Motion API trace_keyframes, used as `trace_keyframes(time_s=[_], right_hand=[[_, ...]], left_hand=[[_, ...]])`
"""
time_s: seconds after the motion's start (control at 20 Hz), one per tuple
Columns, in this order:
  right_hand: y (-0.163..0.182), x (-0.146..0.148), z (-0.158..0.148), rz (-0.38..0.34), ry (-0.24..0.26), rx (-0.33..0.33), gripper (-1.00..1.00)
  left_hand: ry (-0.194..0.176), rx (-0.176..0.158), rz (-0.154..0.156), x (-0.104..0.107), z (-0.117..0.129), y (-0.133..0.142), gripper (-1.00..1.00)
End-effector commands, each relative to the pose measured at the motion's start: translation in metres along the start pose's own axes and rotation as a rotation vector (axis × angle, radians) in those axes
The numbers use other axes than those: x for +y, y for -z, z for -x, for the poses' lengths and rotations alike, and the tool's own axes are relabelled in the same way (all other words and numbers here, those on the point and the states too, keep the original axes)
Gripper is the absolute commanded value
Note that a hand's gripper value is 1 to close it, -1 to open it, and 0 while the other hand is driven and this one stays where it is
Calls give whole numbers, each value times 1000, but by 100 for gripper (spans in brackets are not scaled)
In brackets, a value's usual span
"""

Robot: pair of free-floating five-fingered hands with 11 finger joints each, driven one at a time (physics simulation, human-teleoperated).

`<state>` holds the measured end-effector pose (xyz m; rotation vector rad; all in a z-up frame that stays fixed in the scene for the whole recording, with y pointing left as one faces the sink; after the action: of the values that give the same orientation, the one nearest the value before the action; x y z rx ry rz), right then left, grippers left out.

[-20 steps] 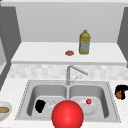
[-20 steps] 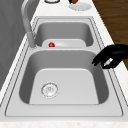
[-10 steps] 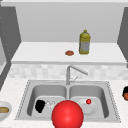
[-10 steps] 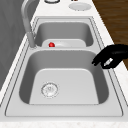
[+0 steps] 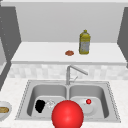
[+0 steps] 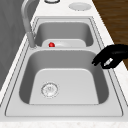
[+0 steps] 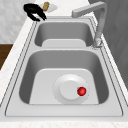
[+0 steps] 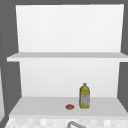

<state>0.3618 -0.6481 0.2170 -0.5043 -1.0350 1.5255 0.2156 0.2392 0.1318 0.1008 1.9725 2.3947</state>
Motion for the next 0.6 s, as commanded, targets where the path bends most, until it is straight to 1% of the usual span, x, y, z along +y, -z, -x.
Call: trace_keyframes(time_s=[0.0,0.1,0.2,0.4,0.45,0.55], right_hand=[[-10,15,23,25,30,-26,100],[-5,24,33,24,27,-23,100],[0,32,47,29,19,-36,100],[5,58,71,39,22,-34,100],[7,66,75,47,16,-31,100],[16,79,81,56,-16,-30,100]], left_hand=[[0,0,0,0,0,0,0],[0,0,0,0,0,0,0],[0,0,0,0,0,0,0],[0,0,0,0,0,0,0],[0,0,0,0,0,0,0],[0,0,0,0,0,0,0]])
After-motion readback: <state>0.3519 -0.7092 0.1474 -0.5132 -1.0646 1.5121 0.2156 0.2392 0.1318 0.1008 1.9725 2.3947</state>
